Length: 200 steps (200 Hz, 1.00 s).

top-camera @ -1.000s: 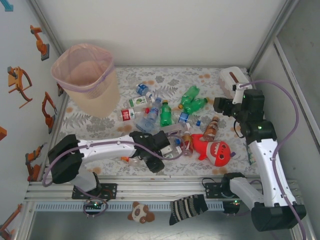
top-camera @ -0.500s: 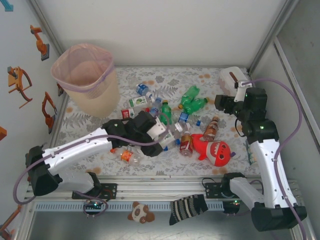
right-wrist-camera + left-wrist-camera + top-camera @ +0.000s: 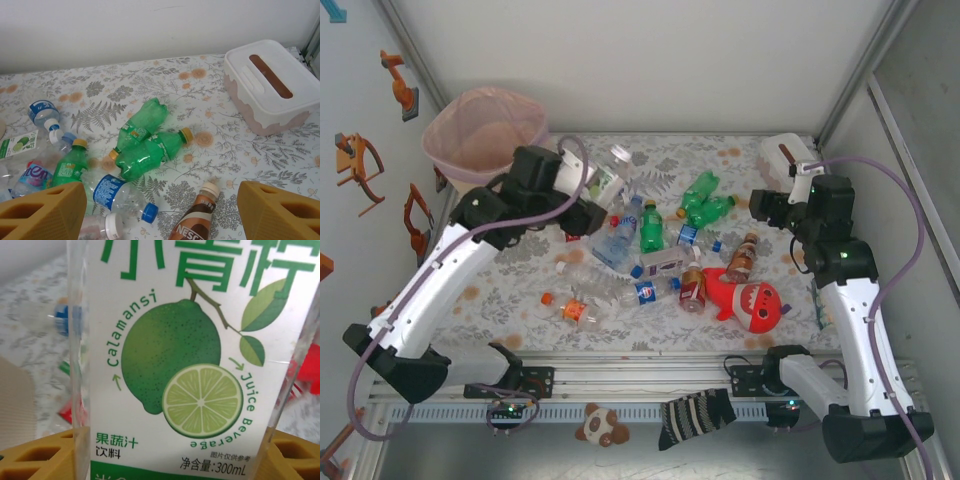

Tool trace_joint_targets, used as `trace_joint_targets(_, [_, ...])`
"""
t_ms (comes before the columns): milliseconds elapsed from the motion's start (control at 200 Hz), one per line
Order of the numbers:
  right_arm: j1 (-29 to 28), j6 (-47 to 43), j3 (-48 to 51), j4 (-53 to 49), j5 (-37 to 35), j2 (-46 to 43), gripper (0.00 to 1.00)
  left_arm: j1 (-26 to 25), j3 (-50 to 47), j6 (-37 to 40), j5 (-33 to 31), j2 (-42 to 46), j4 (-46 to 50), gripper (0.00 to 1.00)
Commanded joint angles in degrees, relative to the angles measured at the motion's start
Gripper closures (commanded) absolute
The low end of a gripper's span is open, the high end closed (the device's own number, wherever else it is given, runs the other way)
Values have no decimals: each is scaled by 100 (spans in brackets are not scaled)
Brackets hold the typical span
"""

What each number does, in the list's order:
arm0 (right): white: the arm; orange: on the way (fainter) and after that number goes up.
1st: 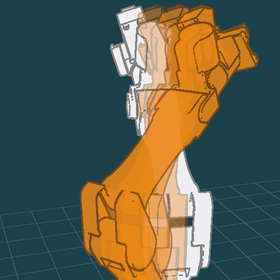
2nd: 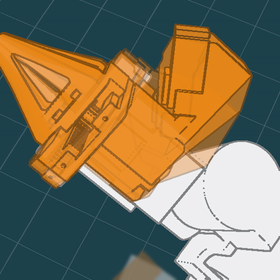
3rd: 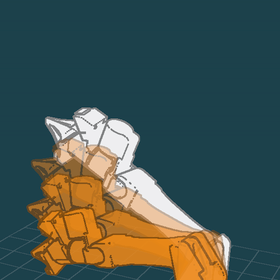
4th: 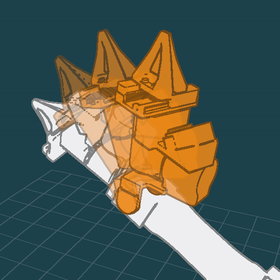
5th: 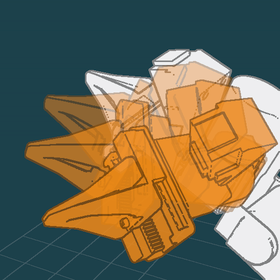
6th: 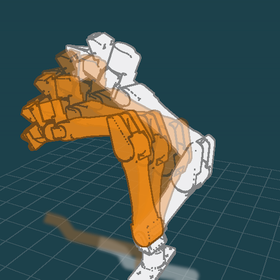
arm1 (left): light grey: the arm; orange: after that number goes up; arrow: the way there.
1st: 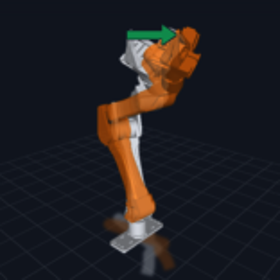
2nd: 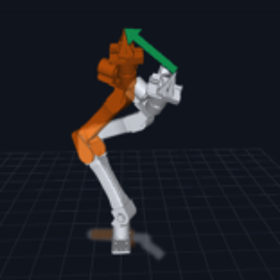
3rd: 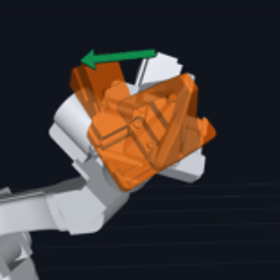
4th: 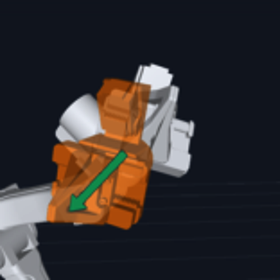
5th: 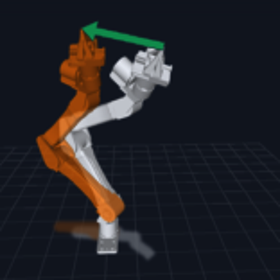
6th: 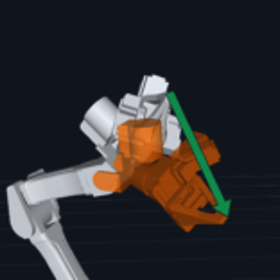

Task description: Put the plastic bottles in the bin

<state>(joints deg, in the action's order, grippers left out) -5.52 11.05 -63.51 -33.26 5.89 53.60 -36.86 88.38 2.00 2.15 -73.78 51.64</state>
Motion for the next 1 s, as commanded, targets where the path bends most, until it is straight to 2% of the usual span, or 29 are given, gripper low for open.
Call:
trace_joint_targets(0, [-55, -43, -184, 30, -61, 19, 22, 541, 432, 277, -5, -167, 197, 40])
trace_joint_targets(285, [-59, -43, -237, 122, 17, 151, 22, 2001, 1425, 450, 199, -673, 395, 42])
trace_joint_targets(576, [-57, -25, -239, 302, 96, 362, 22, 3086, 2084, 490, 121, -1354, 331, 43])
trace_joint_targets(796, [-56, -105, -351, 328, 84, 577, 22, 3680, 2475, 503, 116, -2101, 399, 45])
trace_joint_targets(996, [-56, -123, -360, 401, 70, 723, 22, 3860, 2571, 505, 176, -2720, 479, 46])
